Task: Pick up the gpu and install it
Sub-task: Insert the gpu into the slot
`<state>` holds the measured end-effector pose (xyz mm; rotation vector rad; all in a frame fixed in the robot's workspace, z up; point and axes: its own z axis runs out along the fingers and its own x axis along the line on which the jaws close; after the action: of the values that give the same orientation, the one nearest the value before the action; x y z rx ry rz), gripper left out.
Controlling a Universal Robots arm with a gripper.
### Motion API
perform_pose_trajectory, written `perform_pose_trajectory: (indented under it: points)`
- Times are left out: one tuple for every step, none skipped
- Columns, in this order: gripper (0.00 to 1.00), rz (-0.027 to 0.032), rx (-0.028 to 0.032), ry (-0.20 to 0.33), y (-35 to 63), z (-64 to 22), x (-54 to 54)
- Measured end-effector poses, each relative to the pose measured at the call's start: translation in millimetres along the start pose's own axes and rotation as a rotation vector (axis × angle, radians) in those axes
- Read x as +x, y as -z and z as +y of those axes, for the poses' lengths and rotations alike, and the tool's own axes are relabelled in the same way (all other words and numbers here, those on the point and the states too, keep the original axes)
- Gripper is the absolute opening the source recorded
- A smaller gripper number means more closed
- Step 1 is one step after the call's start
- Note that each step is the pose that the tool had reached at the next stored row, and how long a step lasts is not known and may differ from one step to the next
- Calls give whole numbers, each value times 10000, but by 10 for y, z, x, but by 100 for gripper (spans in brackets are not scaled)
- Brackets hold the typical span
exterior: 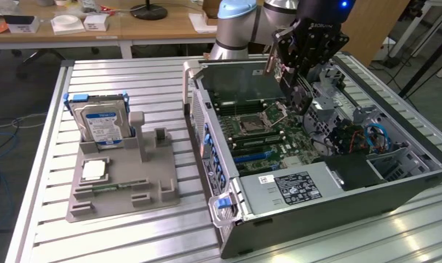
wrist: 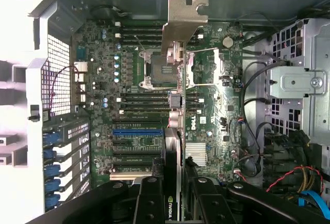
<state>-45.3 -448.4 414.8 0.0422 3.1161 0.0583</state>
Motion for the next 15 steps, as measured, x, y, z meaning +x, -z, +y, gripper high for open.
perform_pose_trajectory:
  points:
    - [26, 0, 0, 0, 0, 0, 0]
    - [26, 0, 0, 0, 0, 0, 0]
    - [26, 0, 0, 0, 0, 0, 0]
    - [26, 0, 0, -1, 0, 0, 0]
    - [26, 0, 0, 4, 0, 0, 0]
    - [26, 0, 0, 14, 0, 0, 0]
    - [26, 1, -1, 36, 0, 0, 0]
    - [26, 3, -2, 80, 0, 0, 0]
    - [26, 4, -3, 131, 0, 0, 0]
    - [26, 6, -5, 181, 0, 0, 0]
    - [26, 8, -6, 233, -1, 0, 0]
    - [26, 11, -7, 288, 0, 0, 0]
    - [26, 13, -8, 351, 0, 0, 0]
    - [26, 15, -9, 407, 0, 0, 0]
    - [26, 17, -11, 464, 0, 0, 0]
